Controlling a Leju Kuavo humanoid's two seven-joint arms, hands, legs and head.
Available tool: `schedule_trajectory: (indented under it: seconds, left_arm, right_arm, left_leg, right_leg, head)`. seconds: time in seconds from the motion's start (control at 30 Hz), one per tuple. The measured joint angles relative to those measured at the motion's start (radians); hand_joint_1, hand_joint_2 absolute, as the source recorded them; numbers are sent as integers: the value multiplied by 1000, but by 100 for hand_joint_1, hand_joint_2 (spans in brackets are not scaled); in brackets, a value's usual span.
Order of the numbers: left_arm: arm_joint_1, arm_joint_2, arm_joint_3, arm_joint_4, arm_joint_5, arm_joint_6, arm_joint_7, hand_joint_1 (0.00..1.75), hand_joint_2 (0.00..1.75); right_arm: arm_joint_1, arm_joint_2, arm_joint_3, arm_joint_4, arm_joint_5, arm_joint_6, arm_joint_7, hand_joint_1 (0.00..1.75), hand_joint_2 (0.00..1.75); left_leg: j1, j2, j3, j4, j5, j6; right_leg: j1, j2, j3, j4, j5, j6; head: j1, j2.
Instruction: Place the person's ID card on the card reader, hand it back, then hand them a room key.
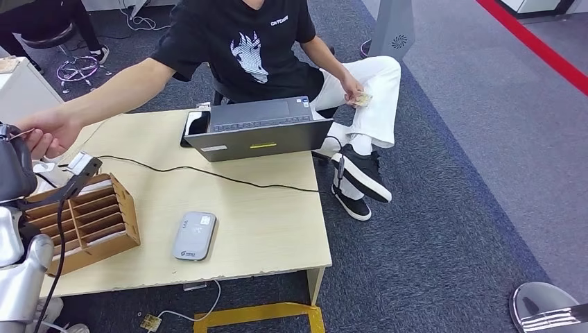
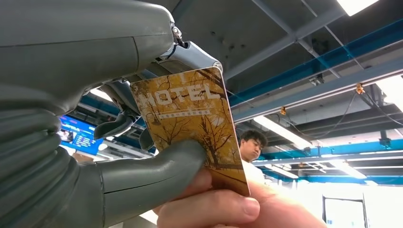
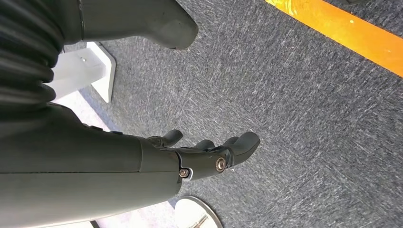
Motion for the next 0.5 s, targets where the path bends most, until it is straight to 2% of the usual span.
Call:
schedule_trajectory:
  seconds: [0.07,0.1,0.2,0.23,0.5]
  left_arm:
    - [0,-4,-2,4,0,0,4,175,175]
    - [0,-5,-3,6,0,0,5,137,175]
    - [0,-9,-6,11,1,-2,11,6,175]
    - [0,-9,-7,12,2,-3,14,0,175]
    - [7,-25,-10,14,24,-4,17,0,175]
  right_arm:
    - [0,0,2,0,-1,0,0,0,175]
    - [0,0,3,0,-1,0,1,0,175]
    - [0,0,5,0,-1,-2,4,0,175]
    - [0,0,6,0,-1,-2,4,0,175]
    - [0,0,9,-1,-10,-6,11,0,175]
  left_leg:
    - [0,2,0,0,0,0]
    - [0,3,0,0,0,0]
    - [0,5,-1,0,0,0]
    - [0,5,-1,0,0,0]
    - [0,1,-2,0,0,0]
  right_leg:
    - [0,2,-1,0,0,0]
    - [0,3,-1,0,1,-1]
    - [0,5,-3,1,1,-1]
    - [0,5,-3,1,1,-1]
    - [0,2,-3,1,0,0]
  head:
    - [0,0]
    - [0,0]
    - [0,0]
    - [0,0]
    - [0,0]
